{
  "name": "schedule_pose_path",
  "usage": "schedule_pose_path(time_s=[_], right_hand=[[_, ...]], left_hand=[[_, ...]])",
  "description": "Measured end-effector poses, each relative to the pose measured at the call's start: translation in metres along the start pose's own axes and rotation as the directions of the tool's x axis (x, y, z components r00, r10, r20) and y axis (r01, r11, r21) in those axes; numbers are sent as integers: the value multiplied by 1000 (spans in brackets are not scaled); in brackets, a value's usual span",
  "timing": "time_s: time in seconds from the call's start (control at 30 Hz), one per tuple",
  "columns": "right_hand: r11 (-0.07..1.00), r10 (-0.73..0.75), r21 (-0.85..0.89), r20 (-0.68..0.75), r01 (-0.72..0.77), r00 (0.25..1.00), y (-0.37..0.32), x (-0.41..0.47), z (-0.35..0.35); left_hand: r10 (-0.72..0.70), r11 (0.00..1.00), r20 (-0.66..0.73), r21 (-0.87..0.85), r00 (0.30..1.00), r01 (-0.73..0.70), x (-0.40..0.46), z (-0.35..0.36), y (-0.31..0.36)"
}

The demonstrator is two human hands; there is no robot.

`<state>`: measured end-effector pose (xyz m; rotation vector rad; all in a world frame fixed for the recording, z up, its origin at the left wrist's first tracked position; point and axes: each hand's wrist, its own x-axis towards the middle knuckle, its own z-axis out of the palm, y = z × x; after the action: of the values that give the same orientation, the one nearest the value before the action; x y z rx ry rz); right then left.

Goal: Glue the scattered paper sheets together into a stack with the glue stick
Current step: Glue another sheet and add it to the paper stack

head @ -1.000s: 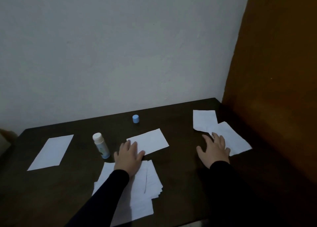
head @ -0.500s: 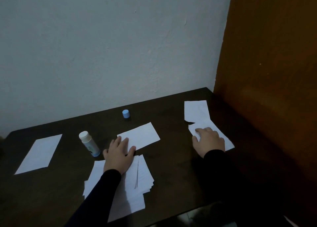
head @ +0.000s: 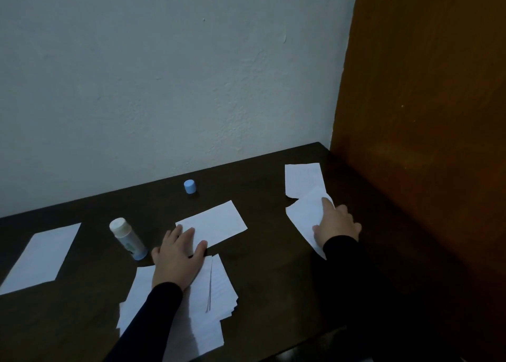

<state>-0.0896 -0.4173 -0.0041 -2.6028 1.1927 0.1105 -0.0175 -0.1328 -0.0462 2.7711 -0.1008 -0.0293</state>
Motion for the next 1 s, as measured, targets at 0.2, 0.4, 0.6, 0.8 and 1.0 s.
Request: schedule_pose_path(time_s=[0.2,0.4,0.6,0.8,1.0], right_hand=[[955,-293,23,-68,296,954,-28,-28,-23],[715,-693,262,147,648,705,-60,-62,-31],[663,-741,418,249,621,624,-92,-64,-17],[648,-712,520,154,556,685,-106,-57,-8],[607,-383,788,182,98,905,-115,-36,16]], left_hand=[[19,997,-10,-80,1000,-20,-5,1,3],[16,905,-97,-421,995,-55,-15,-4,4],[-25,740,-234,-658,972,-139,-24,-9,-8],[-175,647,-116,-762,978,26,-19,-8,-14],[-242,523,-130,-852,961,17,-21,-17,-6]])
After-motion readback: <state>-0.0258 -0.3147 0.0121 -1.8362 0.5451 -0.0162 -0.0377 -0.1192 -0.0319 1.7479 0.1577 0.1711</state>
